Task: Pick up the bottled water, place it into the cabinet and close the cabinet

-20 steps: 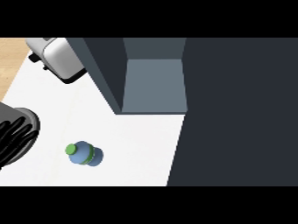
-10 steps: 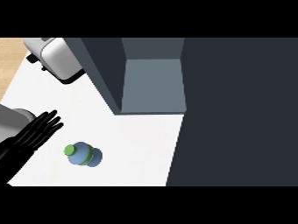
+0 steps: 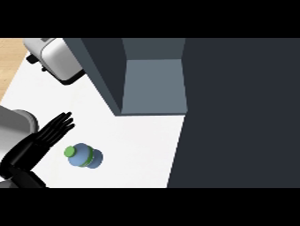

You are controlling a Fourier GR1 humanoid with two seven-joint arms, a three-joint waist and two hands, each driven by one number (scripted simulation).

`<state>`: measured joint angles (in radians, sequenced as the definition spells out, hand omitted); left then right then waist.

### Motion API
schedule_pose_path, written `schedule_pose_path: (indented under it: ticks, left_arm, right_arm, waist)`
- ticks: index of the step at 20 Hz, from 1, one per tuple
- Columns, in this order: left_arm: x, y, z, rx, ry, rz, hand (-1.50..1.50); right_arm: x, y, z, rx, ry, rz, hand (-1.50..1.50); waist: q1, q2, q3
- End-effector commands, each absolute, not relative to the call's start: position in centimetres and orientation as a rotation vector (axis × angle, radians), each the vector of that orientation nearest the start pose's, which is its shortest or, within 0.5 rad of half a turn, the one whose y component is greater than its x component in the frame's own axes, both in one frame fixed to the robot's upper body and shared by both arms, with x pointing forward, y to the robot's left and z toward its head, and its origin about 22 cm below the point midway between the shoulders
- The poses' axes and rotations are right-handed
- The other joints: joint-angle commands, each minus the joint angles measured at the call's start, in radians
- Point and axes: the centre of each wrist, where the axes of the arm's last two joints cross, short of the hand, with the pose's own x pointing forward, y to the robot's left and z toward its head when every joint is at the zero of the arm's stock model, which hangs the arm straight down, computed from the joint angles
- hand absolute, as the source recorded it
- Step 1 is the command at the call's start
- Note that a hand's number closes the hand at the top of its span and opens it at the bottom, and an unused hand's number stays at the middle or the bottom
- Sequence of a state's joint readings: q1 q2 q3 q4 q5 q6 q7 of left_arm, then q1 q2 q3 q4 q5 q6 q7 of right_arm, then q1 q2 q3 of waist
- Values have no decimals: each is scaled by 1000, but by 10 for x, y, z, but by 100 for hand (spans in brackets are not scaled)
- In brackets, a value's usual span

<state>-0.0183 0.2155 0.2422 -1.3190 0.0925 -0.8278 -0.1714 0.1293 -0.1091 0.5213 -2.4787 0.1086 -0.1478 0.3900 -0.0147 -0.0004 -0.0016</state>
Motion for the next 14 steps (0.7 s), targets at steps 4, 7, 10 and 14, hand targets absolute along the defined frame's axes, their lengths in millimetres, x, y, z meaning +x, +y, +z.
schedule_pose_path:
  ticks: [4, 7, 10, 14]
  left_arm:
    - [251, 331, -75, -478, -1444, -398, -150]
    - [240, 327, -100, -483, -1454, -381, -150]
    - [238, 332, -100, -500, -1457, -357, -150]
    - [228, 327, -128, -466, -1453, -349, -150]
  right_arm:
    - [107, -179, 186, 194, -1988, 230, -150]
    - [107, -168, 183, 207, -2016, 199, -150]
    - [95, -177, 189, 202, -2000, 202, -150]
    - [104, -173, 186, 194, -1986, 212, -150]
  waist:
    - [-3, 2, 0]
    - [-7, 2, -1]
    - [-1, -1, 0]
    - [-2, 2, -1]
